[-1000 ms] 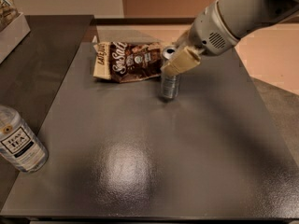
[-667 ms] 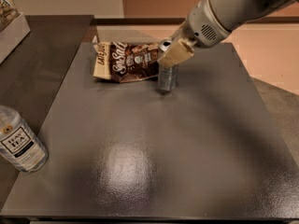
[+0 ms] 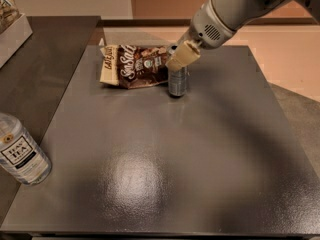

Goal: Move redbull can near brown chip bag

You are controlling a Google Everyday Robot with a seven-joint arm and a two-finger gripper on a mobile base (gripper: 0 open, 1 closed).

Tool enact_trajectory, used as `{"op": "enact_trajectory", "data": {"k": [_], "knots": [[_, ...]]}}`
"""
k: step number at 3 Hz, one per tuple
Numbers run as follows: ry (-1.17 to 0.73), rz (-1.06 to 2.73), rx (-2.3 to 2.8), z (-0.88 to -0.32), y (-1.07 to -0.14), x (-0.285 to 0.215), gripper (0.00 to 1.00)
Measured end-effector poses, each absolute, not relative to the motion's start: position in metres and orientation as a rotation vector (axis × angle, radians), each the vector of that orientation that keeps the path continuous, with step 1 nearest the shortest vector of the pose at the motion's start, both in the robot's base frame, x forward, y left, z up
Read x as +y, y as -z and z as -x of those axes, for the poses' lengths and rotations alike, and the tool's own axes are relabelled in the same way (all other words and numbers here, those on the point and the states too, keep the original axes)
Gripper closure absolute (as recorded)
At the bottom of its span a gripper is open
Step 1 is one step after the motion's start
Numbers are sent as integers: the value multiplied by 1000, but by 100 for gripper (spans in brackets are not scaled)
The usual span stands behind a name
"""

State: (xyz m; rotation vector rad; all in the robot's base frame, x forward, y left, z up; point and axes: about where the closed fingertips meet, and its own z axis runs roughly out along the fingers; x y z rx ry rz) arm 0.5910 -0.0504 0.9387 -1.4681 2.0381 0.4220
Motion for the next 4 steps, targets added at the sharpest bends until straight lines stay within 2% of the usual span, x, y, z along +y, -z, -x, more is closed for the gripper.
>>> {"op": "enact_trajectory", "data": {"k": [3,4], "knots": [[-460,1448,2097,-596,-916,-54,12],[-462,1451,2097,-596,-916,-52,0]]}}
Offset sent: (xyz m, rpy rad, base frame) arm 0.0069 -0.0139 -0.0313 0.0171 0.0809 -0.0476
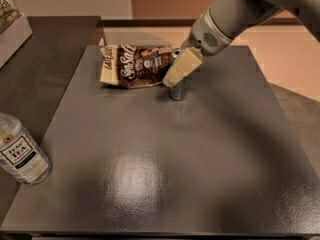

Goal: Move redbull can near brown chip bag

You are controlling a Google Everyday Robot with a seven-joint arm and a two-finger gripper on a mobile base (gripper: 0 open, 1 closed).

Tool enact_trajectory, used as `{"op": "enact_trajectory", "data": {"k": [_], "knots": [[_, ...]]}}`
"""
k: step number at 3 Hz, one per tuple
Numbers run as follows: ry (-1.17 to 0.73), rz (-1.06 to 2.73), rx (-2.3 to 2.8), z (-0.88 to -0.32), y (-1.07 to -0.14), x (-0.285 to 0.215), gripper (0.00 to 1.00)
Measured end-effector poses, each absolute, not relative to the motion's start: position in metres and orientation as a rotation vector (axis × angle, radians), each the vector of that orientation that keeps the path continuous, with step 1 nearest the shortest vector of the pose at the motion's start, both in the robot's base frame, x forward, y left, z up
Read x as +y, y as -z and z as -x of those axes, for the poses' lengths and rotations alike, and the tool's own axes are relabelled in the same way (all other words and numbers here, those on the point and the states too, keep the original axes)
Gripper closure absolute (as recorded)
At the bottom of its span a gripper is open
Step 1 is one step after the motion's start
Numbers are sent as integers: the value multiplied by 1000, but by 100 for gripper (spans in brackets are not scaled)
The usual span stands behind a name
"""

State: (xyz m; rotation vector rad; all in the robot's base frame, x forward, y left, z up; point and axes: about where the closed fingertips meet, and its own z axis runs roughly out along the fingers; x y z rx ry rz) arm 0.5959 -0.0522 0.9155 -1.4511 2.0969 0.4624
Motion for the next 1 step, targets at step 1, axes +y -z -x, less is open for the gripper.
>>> {"op": "enact_trajectory", "data": {"k": [1], "knots": [[-463,1451,2097,-596,-915,-52,0]]}}
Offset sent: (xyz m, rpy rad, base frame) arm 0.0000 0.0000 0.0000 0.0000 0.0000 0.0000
